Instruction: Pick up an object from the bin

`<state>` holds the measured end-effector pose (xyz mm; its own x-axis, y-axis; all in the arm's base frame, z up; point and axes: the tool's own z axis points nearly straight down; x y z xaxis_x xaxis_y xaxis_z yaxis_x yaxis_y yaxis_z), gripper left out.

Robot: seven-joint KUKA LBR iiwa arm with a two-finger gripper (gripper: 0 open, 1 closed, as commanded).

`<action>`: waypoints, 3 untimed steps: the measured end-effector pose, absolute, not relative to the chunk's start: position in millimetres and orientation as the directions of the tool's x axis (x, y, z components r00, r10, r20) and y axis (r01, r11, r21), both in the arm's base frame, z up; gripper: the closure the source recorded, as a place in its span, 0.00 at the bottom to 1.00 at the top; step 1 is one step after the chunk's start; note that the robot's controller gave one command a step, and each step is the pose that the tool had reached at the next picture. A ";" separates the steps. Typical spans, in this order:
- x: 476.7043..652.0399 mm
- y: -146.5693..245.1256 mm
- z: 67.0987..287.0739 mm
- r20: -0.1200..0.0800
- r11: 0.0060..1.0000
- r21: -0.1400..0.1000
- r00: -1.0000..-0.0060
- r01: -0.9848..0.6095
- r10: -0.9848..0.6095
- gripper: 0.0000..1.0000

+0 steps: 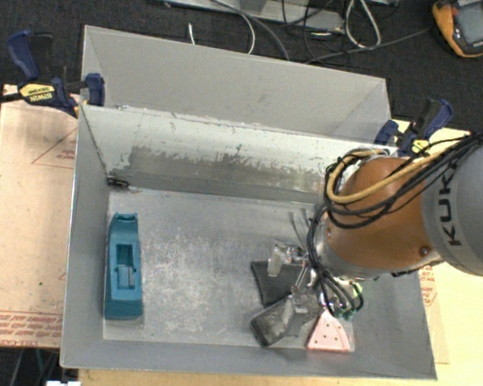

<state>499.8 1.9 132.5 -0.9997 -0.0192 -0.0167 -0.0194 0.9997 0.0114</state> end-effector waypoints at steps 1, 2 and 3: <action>521.6 3.0 117.1 -0.016 0.975 0.006 -0.975 -0.220 -0.220 0.00; 510.3 -17.9 90.5 -0.017 0.974 0.011 -0.974 -0.228 -0.228 0.00; 506.2 -36.0 82.7 -0.014 0.974 0.010 -0.974 -0.227 -0.226 0.00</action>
Offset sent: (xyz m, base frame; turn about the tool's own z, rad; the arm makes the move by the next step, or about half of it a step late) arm -0.0052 -0.0527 -0.0625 -0.1740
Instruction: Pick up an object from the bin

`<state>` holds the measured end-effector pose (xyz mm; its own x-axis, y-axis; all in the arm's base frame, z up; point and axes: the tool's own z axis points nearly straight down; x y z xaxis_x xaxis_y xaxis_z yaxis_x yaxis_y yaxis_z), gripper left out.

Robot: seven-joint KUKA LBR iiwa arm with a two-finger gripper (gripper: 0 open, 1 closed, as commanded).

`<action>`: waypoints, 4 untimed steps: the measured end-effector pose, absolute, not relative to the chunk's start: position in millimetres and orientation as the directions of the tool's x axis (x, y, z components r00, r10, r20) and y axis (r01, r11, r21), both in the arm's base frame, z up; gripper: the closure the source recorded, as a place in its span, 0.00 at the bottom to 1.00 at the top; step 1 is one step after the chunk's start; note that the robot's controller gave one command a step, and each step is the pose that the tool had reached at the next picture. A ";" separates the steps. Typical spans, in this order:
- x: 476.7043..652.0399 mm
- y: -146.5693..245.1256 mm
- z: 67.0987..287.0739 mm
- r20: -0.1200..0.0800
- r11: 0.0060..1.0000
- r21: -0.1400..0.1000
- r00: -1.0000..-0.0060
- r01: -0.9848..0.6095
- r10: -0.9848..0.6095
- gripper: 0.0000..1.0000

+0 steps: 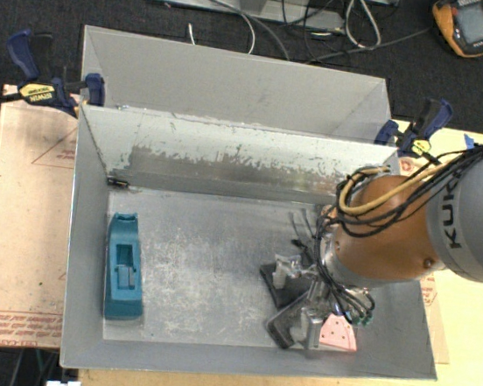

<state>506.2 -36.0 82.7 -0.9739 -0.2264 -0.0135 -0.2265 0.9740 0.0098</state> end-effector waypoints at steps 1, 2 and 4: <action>496.4 -38.1 144.5 -0.012 0.974 0.012 -0.974 -0.226 -0.226 0.00; 497.6 -80.4 149.6 -0.015 0.893 0.009 -0.893 -0.450 -0.449 0.00; 495.9 -51.2 116.8 -0.017 0.939 0.011 -0.939 -0.344 -0.344 0.00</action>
Offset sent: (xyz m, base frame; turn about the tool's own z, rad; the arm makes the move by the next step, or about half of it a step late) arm -0.0099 -0.0707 0.0682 -0.3158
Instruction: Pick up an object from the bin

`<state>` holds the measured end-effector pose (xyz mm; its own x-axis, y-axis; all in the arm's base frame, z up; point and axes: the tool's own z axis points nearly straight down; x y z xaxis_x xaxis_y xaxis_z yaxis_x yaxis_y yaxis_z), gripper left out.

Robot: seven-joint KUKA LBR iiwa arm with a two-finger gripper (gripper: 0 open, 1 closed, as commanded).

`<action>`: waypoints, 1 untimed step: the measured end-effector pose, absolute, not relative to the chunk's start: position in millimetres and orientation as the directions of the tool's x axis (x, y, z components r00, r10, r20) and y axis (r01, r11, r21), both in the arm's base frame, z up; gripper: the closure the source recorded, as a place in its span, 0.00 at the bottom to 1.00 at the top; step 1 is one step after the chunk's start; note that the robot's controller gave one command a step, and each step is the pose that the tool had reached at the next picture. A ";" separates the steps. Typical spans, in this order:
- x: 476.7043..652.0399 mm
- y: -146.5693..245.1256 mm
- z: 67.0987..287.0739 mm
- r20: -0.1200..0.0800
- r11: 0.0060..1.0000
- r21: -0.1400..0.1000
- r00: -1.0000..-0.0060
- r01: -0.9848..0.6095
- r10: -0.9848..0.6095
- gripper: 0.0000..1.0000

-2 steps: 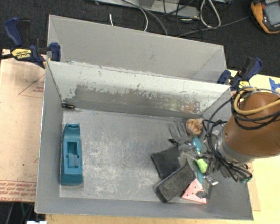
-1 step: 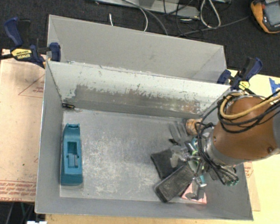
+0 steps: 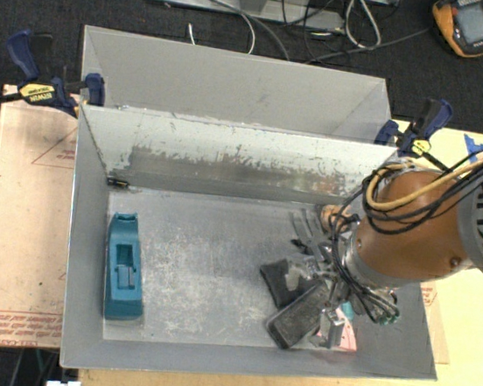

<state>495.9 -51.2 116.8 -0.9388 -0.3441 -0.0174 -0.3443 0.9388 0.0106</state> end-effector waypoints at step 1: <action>504.0 -19.1 88.4 -0.017 0.978 0.012 -0.978 -0.210 -0.210 0.00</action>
Offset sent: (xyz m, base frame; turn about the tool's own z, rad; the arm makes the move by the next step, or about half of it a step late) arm 0.0065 -0.0112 -0.0366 0.2117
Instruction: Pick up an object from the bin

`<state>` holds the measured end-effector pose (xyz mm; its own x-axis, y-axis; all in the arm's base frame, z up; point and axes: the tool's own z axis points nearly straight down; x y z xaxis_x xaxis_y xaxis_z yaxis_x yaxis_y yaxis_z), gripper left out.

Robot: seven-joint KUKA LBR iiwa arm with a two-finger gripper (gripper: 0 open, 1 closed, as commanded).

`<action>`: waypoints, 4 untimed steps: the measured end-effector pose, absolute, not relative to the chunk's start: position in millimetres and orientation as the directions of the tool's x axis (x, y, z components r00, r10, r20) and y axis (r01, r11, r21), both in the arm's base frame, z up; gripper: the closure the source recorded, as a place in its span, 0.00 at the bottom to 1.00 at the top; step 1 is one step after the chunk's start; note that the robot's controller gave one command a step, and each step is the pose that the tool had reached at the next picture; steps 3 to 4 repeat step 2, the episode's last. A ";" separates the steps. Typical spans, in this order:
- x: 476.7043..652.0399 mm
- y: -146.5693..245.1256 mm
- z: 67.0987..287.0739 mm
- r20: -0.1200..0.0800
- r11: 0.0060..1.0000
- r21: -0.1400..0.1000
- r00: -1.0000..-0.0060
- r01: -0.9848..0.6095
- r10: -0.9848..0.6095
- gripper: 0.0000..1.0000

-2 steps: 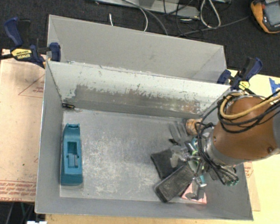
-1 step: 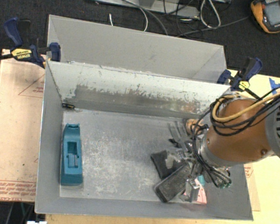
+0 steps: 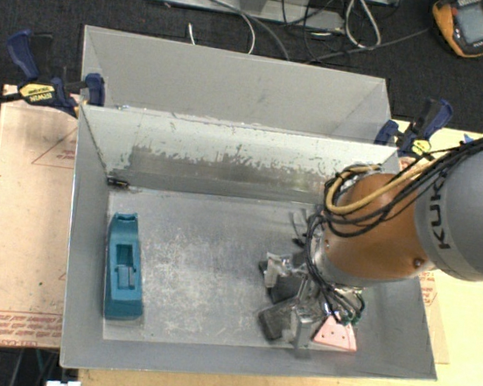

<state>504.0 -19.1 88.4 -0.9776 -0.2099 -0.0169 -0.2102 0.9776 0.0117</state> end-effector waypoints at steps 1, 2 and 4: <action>503.5 -38.1 81.6 -0.018 0.990 0.014 -0.990 -0.140 -0.140 0.00; 504.0 -55.9 70.5 -0.012 1.000 0.017 -1.000 0.024 0.024 0.00; 504.0 -55.9 70.5 -0.012 1.000 0.017 -1.000 0.024 0.024 0.00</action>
Offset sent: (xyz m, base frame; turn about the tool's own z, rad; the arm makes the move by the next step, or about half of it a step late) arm -0.0002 -0.0390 -0.0184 0.2367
